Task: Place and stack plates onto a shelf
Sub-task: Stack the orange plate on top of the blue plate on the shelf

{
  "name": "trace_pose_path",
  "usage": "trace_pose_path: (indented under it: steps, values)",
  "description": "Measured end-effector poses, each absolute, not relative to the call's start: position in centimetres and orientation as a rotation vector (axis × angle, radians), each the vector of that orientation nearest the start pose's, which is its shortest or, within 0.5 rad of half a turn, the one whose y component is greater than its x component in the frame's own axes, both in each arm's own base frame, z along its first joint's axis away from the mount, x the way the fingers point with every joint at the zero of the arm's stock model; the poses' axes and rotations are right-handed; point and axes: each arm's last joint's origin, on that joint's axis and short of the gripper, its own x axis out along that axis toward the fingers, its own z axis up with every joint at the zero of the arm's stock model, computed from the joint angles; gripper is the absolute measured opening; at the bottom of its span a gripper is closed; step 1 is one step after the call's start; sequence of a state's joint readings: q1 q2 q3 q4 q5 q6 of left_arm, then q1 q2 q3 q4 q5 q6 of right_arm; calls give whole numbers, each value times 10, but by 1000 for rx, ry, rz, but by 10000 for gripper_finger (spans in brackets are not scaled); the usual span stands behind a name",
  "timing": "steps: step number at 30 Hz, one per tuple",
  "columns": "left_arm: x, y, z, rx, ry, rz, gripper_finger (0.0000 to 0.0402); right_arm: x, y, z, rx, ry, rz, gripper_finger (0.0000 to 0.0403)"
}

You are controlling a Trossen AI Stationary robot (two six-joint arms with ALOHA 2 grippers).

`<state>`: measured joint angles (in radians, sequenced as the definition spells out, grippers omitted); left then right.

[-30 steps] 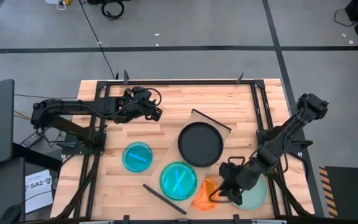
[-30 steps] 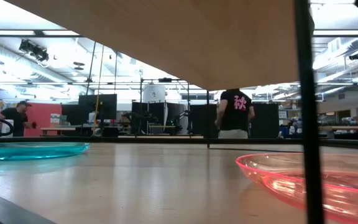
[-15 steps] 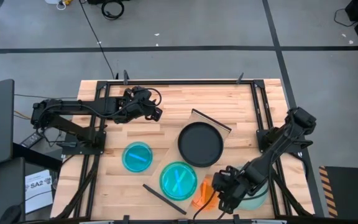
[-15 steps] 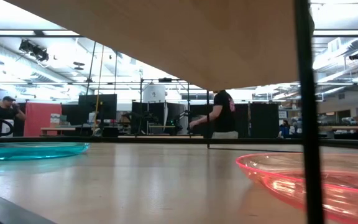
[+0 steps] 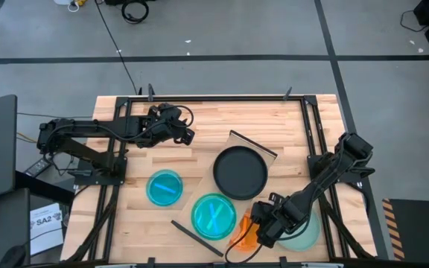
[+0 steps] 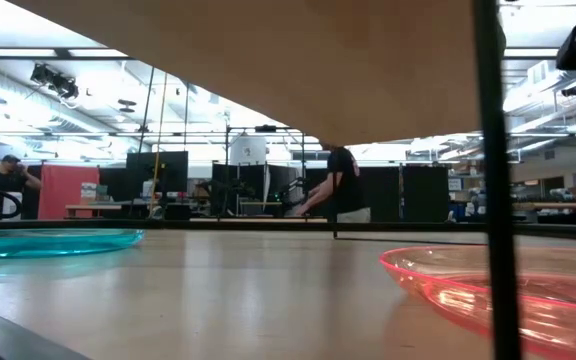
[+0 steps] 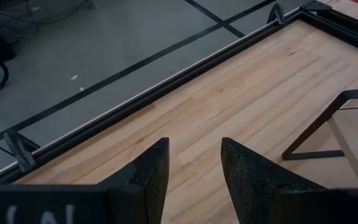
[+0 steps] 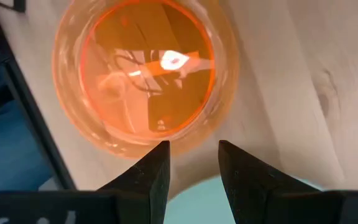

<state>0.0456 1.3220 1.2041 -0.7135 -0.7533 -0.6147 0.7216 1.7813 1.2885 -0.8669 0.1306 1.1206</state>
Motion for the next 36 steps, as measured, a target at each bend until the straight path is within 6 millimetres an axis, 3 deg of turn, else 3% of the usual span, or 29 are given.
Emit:
trace_pose_path:
  steps: [16,24,36]
  values:
    - [264,32,324,-258,534,958,153,245,218,183,282,1299,-277,142]
    - [264,32,324,-258,534,958,153,248,211,163,345,1259,-253,142]
    - [264,32,324,-259,534,958,153,252,205,161,346,1240,-279,142]
